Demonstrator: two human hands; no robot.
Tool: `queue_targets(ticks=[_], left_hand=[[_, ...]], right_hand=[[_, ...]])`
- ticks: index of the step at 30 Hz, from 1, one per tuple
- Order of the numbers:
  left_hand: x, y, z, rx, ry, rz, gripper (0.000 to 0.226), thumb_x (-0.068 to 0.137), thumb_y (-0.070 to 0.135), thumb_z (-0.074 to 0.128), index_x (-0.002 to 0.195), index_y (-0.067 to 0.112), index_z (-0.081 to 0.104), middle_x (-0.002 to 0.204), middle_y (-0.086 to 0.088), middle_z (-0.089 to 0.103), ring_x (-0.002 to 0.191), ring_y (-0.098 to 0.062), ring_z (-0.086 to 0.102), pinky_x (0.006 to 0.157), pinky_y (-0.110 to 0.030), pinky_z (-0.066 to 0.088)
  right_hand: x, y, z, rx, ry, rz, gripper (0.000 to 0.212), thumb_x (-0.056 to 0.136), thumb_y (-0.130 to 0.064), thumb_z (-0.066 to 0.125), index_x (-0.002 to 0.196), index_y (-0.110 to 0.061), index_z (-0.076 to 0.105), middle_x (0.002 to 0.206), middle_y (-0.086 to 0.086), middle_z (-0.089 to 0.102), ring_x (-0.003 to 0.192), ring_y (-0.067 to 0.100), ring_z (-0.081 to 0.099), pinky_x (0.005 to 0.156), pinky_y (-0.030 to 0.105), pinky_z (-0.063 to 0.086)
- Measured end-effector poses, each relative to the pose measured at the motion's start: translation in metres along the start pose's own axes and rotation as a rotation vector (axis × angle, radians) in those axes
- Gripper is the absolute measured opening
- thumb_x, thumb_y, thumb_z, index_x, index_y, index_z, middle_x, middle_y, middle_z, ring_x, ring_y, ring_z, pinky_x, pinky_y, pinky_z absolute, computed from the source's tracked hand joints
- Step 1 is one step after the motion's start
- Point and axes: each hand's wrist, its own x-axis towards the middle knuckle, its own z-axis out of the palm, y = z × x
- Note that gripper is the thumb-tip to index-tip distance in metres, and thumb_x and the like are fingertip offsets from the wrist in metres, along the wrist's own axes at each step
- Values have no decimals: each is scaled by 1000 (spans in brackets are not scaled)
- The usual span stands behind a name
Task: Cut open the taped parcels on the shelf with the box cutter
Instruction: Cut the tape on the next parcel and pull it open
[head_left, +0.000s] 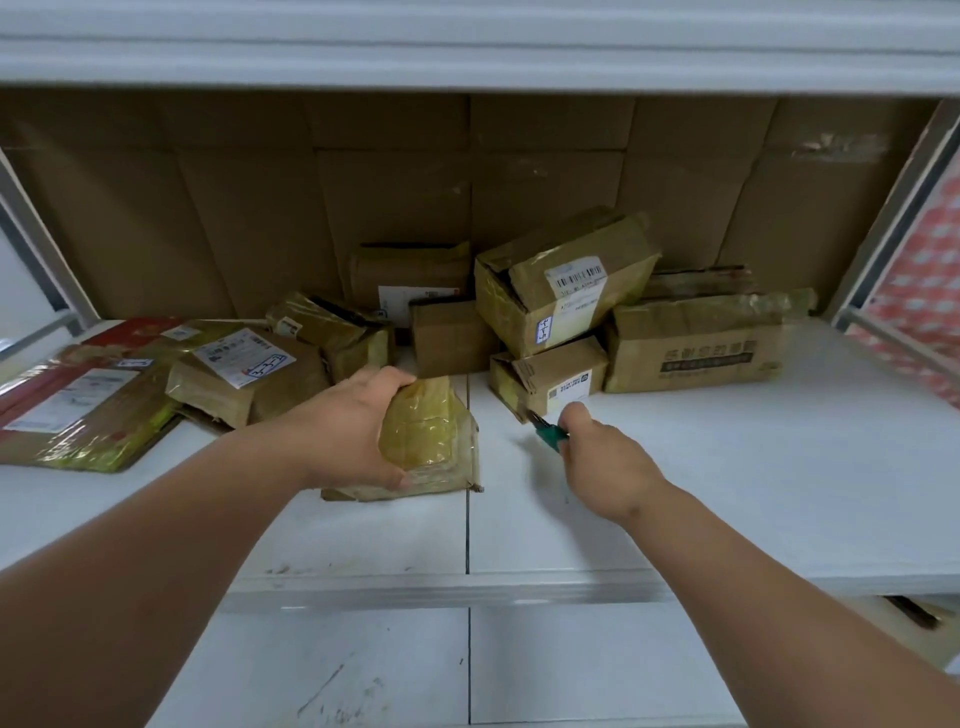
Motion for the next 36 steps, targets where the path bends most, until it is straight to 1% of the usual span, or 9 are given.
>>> queue_targets(ticks=[2, 5, 9, 13, 16, 20, 26, 29, 36], left_hand=[[-2, 4, 2, 11, 42, -3, 109, 59, 52, 86, 145, 36, 22, 143, 10, 36, 123, -15, 43, 108, -39, 37], [-4, 7, 2, 112, 67, -11, 106, 61, 57, 83, 145, 37, 22, 145, 11, 37, 129, -18, 43, 117, -51, 20], [-9, 7, 2, 109, 72, -10, 110, 61, 57, 83, 149, 38, 19, 147, 11, 36, 130, -19, 41, 115, -47, 27], [-11, 7, 2, 86, 92, -9, 112, 59, 56, 85, 149, 38, 21, 147, 11, 37, 130, -18, 42, 113, -43, 32], [-11, 7, 3, 100, 99, -8, 112, 60, 57, 84, 149, 37, 21, 148, 10, 38, 130, -18, 42, 113, -43, 32], [-11, 5, 3, 120, 99, 2, 111, 61, 59, 83, 150, 36, 21, 150, 9, 37, 133, -18, 40, 116, -45, 27], [-9, 3, 3, 100, 97, 5, 111, 60, 61, 82, 150, 36, 21, 149, 9, 37, 134, -16, 39, 117, -48, 25], [-7, 1, 3, 111, 95, 11, 112, 60, 63, 81, 150, 37, 21, 151, 9, 36, 136, -16, 37, 118, -49, 23], [-7, -1, 4, 100, 106, 31, 111, 60, 64, 80, 150, 36, 23, 151, 11, 37, 137, -15, 35, 118, -50, 20]], right_hand=[[-4, -11, -4, 145, -14, 2, 5, 101, -21, 33, 106, -19, 35, 89, 11, 59, 78, 34, 58, 65, 39, 45], [-10, -31, -13, 449, -113, 12, 9, 104, -25, 31, 101, -23, 39, 93, 11, 63, 70, 25, 67, 60, 33, 51], [-16, -50, -19, 719, -219, 47, 9, 101, -25, 41, 96, -23, 49, 88, 9, 66, 55, 18, 64, 54, 28, 49], [-19, -58, -22, 731, -223, -18, 11, 89, -36, 62, 91, -30, 53, 94, 6, 64, 60, 16, 63, 58, 32, 52], [-21, -59, -23, 743, -211, -39, 10, 89, -35, 66, 93, -30, 58, 93, 5, 65, 59, 12, 62, 57, 27, 52], [-21, -57, -25, 844, -193, -3, 13, 99, -31, 55, 96, -22, 64, 77, 3, 62, 56, 12, 59, 57, 26, 49], [-25, -60, -25, 967, -235, -6, 28, 106, -23, 37, 106, -4, 57, 78, 7, 63, 58, 18, 56, 54, 31, 46], [-24, -62, -24, 967, -241, -26, 29, 108, -22, 33, 110, -1, 53, 77, 11, 67, 56, 21, 60, 53, 30, 49], [-18, -62, -25, 994, -303, -43, 31, 109, -23, 28, 96, -4, 48, 72, 16, 70, 54, 28, 64, 50, 29, 51]])
